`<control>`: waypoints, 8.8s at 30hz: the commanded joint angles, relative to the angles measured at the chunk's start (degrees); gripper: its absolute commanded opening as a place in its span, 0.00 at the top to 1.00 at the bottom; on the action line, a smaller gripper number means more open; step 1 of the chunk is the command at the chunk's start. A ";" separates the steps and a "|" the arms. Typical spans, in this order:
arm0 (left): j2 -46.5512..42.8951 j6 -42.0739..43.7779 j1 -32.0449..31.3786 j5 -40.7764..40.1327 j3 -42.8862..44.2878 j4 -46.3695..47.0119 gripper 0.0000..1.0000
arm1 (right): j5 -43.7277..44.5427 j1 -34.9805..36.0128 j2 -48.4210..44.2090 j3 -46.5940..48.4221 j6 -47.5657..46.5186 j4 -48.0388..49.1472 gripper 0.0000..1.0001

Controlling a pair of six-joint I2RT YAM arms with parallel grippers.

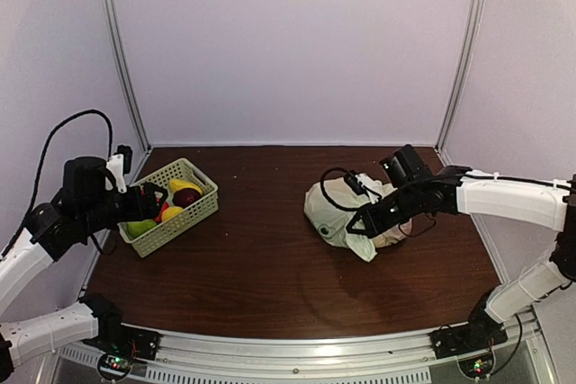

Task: Untie the knot of the plastic bag and take out the fruit
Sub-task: Move the takeout bag to the center of the board, then adjust the takeout bag at the center of the board, then untie the bag handles from the takeout bag.

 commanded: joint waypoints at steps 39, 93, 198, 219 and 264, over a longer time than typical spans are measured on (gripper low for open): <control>36.51 -10.90 -48.25 -8.47 11.93 28.88 0.10 | 31.59 15.12 -33.04 -17.74 29.50 -10.61 0.09; 40.91 -16.57 -45.49 -12.42 17.82 10.59 0.22 | 22.84 14.70 -18.64 -16.82 21.98 11.49 0.45; 34.50 -27.79 -40.63 -4.26 -2.72 33.46 1.00 | 29.90 30.64 -6.97 -19.93 25.67 23.35 1.00; 36.56 -24.50 -40.63 1.00 -0.77 36.89 1.00 | 32.13 30.75 -8.77 -7.18 18.38 11.38 0.36; 30.30 -27.52 -38.83 -1.58 -5.50 37.24 1.00 | 34.70 29.98 -7.90 -12.99 22.61 13.52 1.00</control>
